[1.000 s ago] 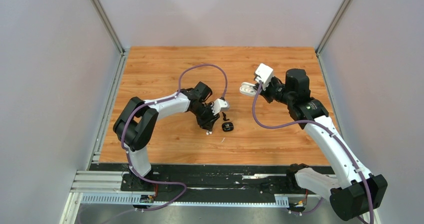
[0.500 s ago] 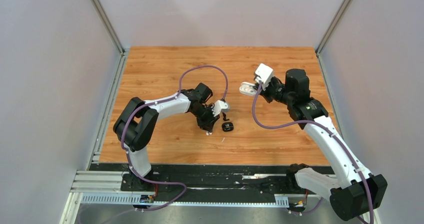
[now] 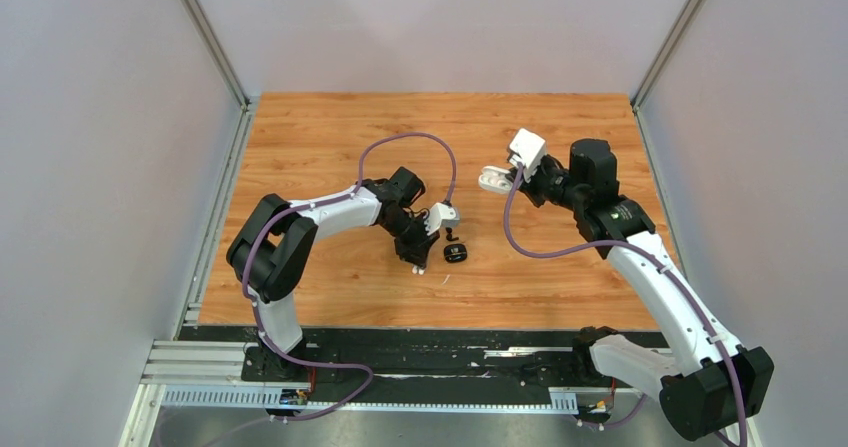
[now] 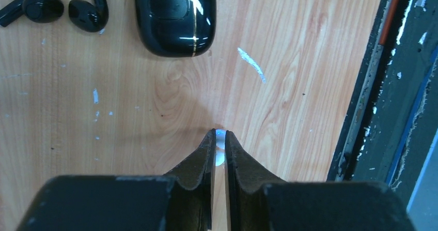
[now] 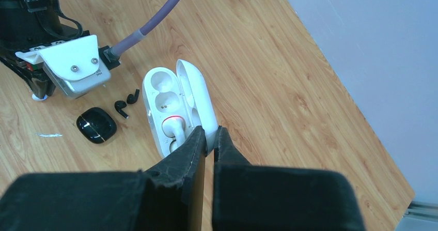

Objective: Insert the wireless bluetooth earbuds into the charging case
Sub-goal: Pick up the earbud from the center of the board.

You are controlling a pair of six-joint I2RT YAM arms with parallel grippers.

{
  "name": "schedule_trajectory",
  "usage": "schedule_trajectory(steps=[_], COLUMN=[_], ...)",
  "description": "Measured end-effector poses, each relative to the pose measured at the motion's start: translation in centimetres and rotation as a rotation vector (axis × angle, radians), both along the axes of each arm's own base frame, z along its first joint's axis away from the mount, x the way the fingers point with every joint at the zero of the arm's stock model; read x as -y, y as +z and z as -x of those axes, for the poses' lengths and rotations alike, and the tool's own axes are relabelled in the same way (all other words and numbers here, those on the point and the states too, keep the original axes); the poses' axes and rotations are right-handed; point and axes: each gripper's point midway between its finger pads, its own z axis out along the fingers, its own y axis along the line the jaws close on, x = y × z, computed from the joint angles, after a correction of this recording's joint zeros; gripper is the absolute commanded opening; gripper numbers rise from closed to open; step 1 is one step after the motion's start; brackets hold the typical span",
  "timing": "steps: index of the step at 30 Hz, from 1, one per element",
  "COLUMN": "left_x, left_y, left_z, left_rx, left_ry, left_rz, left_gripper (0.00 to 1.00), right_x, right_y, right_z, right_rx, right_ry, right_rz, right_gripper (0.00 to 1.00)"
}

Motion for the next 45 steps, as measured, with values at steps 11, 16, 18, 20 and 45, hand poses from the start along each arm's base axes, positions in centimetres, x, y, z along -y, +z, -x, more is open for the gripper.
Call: schedule_trajectory(steps=[11, 16, 18, 20, 45], left_x=[0.0, -0.2, -0.4, -0.5, -1.7], left_y=[0.3, 0.4, 0.4, 0.4, -0.9], left_z=[1.0, 1.1, 1.3, 1.3, 0.9], left_rx=[-0.037, -0.03, -0.03, -0.029, -0.012], left_ry=[-0.034, -0.059, -0.07, -0.08, -0.079], left_rz=[0.02, 0.011, 0.005, -0.001, -0.076], left_gripper=[0.25, 0.22, 0.22, 0.22, 0.33], right_x=[0.0, 0.0, 0.0, 0.0, -0.1], right_y=[-0.5, -0.6, -0.8, -1.0, -0.9], right_z=[0.1, 0.1, 0.2, 0.2, 0.5], right_rx=[-0.009, -0.01, -0.013, -0.016, -0.011], right_ry=[0.0, 0.0, 0.0, 0.0, 0.011], right_rz=[0.001, 0.0, 0.001, 0.002, -0.012], right_gripper=[0.0, 0.0, 0.0, 0.0, 0.0])
